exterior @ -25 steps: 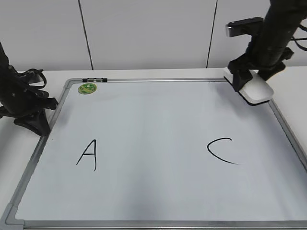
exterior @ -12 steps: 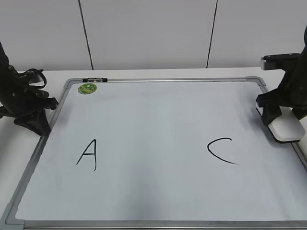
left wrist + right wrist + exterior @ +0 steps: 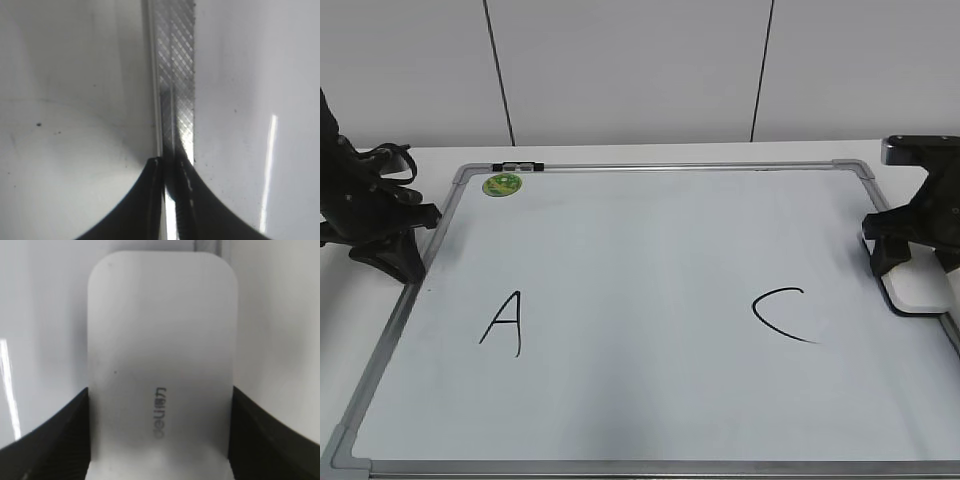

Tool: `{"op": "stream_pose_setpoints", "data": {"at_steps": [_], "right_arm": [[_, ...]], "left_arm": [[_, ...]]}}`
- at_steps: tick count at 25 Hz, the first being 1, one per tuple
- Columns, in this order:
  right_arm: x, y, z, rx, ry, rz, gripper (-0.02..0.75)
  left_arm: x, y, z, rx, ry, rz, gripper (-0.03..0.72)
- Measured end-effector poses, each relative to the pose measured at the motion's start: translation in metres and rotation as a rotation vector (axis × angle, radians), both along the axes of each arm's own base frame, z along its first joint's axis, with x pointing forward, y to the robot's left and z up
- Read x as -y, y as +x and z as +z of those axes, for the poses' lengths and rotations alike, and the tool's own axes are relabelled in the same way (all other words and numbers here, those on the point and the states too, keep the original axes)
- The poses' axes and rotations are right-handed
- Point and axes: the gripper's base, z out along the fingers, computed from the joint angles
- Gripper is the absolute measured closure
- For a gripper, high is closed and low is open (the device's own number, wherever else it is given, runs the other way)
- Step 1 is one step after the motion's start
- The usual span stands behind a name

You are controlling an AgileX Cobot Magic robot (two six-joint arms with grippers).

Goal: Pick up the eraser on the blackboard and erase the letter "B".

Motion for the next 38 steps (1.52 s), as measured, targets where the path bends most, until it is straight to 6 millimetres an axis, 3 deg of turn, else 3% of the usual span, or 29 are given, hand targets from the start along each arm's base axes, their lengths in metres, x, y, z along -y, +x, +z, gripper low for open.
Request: {"op": "stream_pose_setpoints", "data": {"at_steps": [9, 16, 19, 21, 24, 30, 35, 38], "right_arm": [[0.0, 0.002, -0.004, 0.011, 0.007, -0.006, 0.199], [0.0, 0.009, -0.002, 0.039, 0.014, -0.015, 0.119], [0.0, 0.015, 0.014, 0.026, 0.017, -0.012, 0.117], [0.0, 0.019, 0.03, 0.034, 0.018, -0.01, 0.117], [-0.001, 0.016, 0.071, 0.085, 0.016, 0.006, 0.118], [-0.008, -0.015, 0.146, 0.187, 0.008, 0.061, 0.135], [-0.012, -0.06, 0.198, 0.22, 0.01, 0.099, 0.145], [-0.013, -0.089, 0.218, 0.244, 0.005, 0.112, 0.146]], "left_arm": [[0.0, 0.0, 0.0, 0.0, 0.0, 0.0, 0.641], [0.0, 0.0, 0.0, -0.001, 0.0, -0.002, 0.62], [0.0, 0.0, 0.0, -0.003, -0.001, -0.006, 0.551], [0.0, -0.001, 0.0, -0.007, 0.0, -0.009, 0.463], [0.001, 0.0, 0.007, -0.028, -0.004, -0.026, 0.338], [0.002, 0.002, 0.075, 0.03, -0.022, -0.07, 0.281], [0.003, -0.018, 0.134, 0.115, -0.026, -0.086, 0.278], [0.003, -0.04, 0.175, 0.202, -0.029, -0.063, 0.278]]}}
